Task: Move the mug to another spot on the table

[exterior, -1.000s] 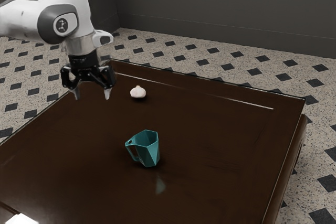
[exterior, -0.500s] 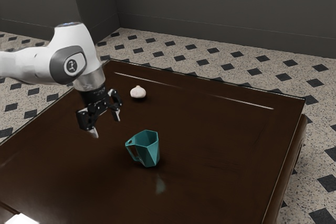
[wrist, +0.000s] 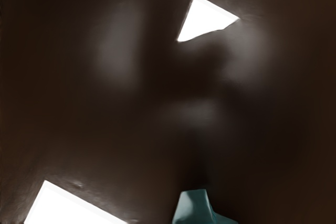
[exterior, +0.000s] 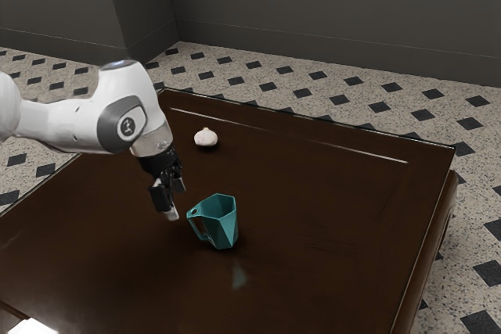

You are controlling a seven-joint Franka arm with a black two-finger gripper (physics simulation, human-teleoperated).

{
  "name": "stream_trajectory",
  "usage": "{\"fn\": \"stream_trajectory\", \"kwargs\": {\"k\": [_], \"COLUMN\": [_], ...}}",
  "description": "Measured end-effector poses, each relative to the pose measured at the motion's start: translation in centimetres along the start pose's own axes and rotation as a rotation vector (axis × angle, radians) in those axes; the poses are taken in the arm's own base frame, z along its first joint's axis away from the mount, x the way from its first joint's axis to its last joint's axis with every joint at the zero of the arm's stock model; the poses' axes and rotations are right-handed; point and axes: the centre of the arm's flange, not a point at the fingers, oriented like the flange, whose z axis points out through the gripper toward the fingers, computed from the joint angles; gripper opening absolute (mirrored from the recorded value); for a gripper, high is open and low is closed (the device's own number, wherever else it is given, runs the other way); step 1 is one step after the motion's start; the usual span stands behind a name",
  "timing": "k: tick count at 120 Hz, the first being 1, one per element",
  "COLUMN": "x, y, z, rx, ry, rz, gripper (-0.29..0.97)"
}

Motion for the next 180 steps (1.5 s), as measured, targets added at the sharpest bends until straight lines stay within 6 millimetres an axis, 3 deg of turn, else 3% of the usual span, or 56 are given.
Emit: {"fn": "stream_trajectory", "kwargs": {"k": [81, 180], "x": [-1.7, -1.6], "y": [-0.1, 0.9], "z": [5.1, 7.1], "rx": [0.013, -0.012], "ry": [0.03, 0.034], "rz": [-0.173, -0.176], "gripper": [0.68, 0.68]}}
